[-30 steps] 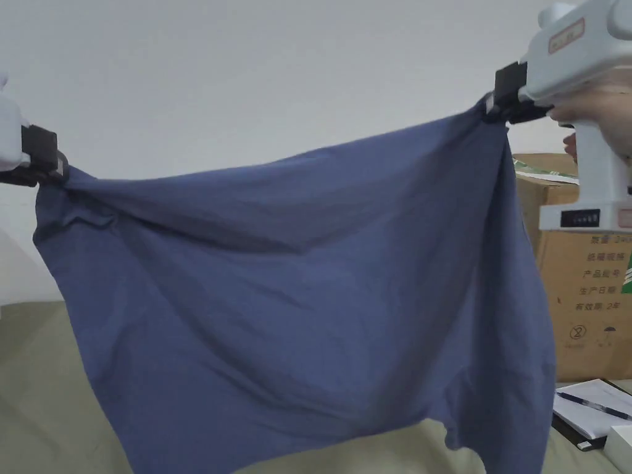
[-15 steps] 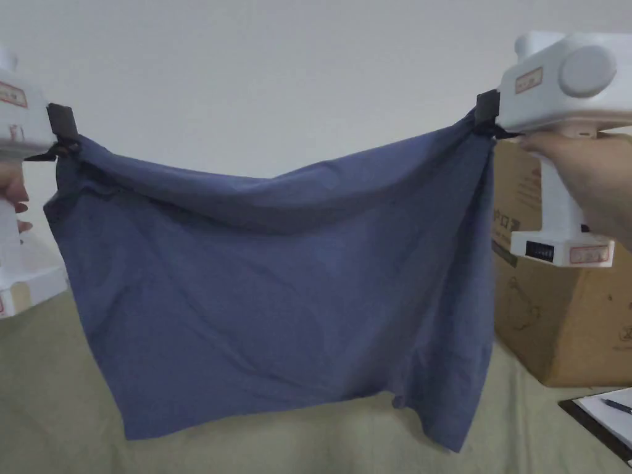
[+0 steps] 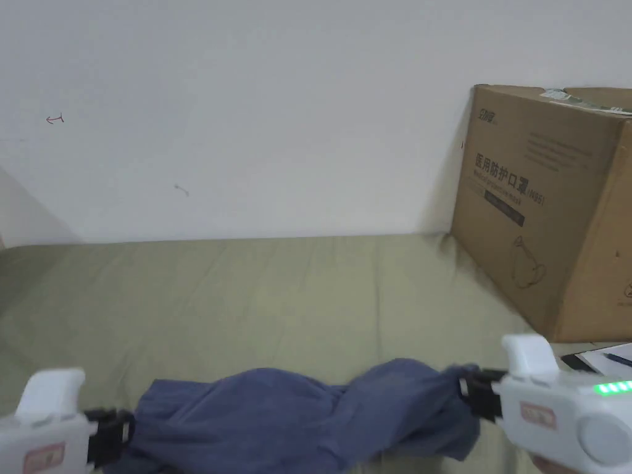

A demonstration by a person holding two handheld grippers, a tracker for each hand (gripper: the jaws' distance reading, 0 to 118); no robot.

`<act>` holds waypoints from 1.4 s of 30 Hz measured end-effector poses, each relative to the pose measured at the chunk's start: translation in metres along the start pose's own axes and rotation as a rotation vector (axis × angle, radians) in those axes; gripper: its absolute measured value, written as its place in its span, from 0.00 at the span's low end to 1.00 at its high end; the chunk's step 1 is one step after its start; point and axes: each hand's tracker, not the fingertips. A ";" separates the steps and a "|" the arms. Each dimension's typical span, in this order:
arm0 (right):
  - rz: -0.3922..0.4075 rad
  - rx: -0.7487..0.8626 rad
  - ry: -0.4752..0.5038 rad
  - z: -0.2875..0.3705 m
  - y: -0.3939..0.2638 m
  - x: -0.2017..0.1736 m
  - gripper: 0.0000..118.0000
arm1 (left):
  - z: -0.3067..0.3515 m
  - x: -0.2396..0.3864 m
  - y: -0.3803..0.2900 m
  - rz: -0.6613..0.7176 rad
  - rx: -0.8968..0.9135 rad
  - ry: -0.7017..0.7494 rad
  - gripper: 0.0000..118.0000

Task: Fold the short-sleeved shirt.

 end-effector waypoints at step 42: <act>-0.158 0.135 0.003 0.179 -0.092 -0.053 0.44 | 0.123 0.038 -0.098 0.074 0.142 0.096 0.71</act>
